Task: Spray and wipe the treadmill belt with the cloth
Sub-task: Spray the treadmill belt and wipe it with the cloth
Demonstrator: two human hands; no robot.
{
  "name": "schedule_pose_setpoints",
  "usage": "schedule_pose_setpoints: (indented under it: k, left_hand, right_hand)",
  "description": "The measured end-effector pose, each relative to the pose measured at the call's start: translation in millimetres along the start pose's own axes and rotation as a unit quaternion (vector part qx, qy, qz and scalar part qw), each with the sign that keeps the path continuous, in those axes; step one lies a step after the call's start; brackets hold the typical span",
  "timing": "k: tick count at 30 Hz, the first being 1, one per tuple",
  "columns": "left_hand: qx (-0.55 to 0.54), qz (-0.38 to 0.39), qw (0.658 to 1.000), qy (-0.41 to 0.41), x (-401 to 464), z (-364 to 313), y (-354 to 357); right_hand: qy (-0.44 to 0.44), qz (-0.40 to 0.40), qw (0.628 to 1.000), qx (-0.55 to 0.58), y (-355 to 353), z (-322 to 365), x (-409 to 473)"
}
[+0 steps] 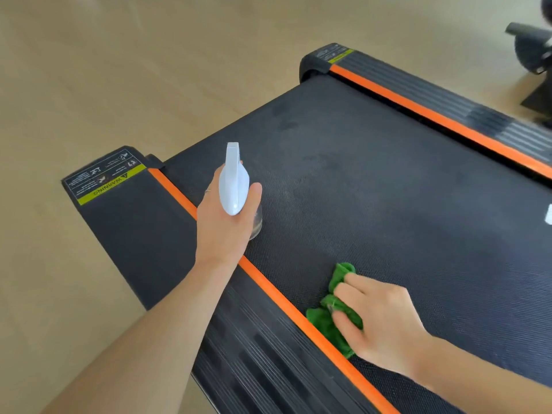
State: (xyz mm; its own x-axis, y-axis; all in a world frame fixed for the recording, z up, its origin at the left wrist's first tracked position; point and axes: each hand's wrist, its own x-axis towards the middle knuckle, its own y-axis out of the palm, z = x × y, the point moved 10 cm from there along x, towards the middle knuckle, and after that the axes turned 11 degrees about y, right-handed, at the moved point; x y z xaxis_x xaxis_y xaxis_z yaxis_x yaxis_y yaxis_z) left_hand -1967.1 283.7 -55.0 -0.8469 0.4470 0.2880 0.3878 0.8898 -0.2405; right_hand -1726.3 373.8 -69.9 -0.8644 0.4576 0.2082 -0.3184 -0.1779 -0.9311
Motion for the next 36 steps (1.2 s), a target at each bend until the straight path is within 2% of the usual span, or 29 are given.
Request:
schedule_pose_setpoints:
  k: [2,4,8,11,15,17,20,23,25,27,30,33,36]
  left_hand:
    - [-0.005,0.0,1.0,-0.002,-0.1,-0.2,-0.4]
    - [-0.012,-0.005,1.0,-0.008,1.4,2.0,-1.4]
    - [-0.019,-0.002,1.0,-0.016,3.2,7.5,-2.7]
    - [-0.028,-0.003,0.999,-0.026,3.6,8.9,-3.2]
    - [-0.034,-0.004,0.999,-0.039,2.4,8.4,-3.9]
    - [-0.029,0.006,0.999,-0.042,1.8,10.3,-5.2]
    - [-0.046,0.03,0.996,-0.066,5.6,10.4,-8.1]
    - [-0.049,0.078,0.991,-0.092,20.9,4.4,-11.2]
    - [-0.047,0.126,0.987,-0.082,32.6,-8.4,-9.7]
    - [-0.015,0.19,0.978,-0.089,38.9,-15.5,-0.5]
    - [0.077,0.254,0.951,-0.162,37.5,-4.8,5.2]
    - [0.044,0.234,0.946,-0.222,32.8,11.2,4.7]
    - [0.025,0.225,0.947,-0.227,32.6,17.6,5.0]
  right_hand:
    - [-0.052,0.004,0.998,-0.02,3.7,6.4,12.6]
    - [-0.062,-0.005,0.998,-0.026,13.6,9.6,42.7]
    - [0.051,-0.049,0.997,-0.032,35.7,-5.1,150.2]
    - [0.103,-0.062,0.992,-0.026,55.7,-3.2,229.3]
    - [0.139,-0.06,0.988,-0.015,67.9,4.1,269.5]
    - [0.126,-0.069,0.99,-0.008,60.2,9.8,253.9]
    - [0.079,-0.046,0.996,0.016,44.9,15.5,179.9]
    - [0.047,-0.015,0.998,0.026,24.4,11.4,90.7]
    - [0.048,-0.016,0.998,0.036,17.2,5.8,61.5]
    - [0.049,-0.028,0.998,0.034,13.6,3.1,60.6]
    - [0.04,-0.04,0.998,0.029,12.7,5.7,63.7]
    - [0.041,-0.053,0.997,0.032,13.0,3.6,59.5]
    - [0.046,-0.064,0.996,0.032,11.9,3.2,60.0]
